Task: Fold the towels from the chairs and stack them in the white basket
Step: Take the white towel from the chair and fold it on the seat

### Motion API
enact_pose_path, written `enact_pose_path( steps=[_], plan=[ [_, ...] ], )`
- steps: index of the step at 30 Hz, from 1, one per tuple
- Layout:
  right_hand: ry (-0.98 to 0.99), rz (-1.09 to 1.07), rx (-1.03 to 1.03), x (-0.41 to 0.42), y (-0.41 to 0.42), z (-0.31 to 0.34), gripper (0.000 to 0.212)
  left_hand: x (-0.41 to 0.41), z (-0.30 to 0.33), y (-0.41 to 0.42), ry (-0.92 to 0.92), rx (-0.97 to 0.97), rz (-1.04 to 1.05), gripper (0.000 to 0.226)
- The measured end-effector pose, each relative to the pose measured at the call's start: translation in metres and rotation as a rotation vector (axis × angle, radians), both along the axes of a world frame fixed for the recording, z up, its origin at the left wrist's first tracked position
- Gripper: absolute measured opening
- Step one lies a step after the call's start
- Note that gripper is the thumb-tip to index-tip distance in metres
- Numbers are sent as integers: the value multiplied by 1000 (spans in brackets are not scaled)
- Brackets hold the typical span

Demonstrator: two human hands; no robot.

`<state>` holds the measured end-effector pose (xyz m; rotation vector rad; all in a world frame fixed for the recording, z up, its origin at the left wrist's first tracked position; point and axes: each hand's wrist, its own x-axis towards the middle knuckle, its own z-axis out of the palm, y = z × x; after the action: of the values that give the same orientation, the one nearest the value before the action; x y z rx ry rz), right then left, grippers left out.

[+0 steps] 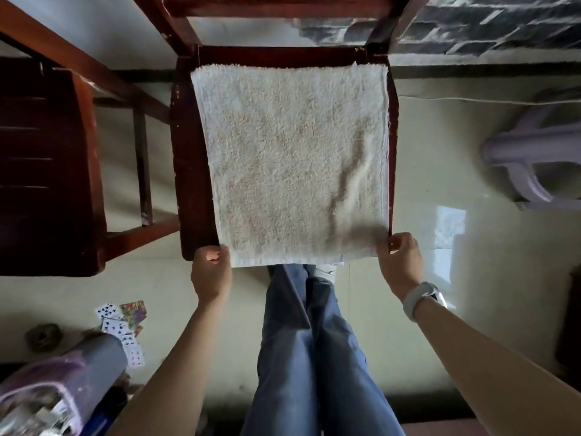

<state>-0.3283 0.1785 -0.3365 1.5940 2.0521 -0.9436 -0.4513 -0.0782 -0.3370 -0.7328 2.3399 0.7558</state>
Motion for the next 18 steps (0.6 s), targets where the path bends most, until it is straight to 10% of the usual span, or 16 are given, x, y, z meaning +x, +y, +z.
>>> enact_pose_path(
  steps=[18],
  plan=[
    [91, -99, -51, 2, -3, 7, 17, 8, 11, -2, -90, 267, 204, 14]
  ],
)
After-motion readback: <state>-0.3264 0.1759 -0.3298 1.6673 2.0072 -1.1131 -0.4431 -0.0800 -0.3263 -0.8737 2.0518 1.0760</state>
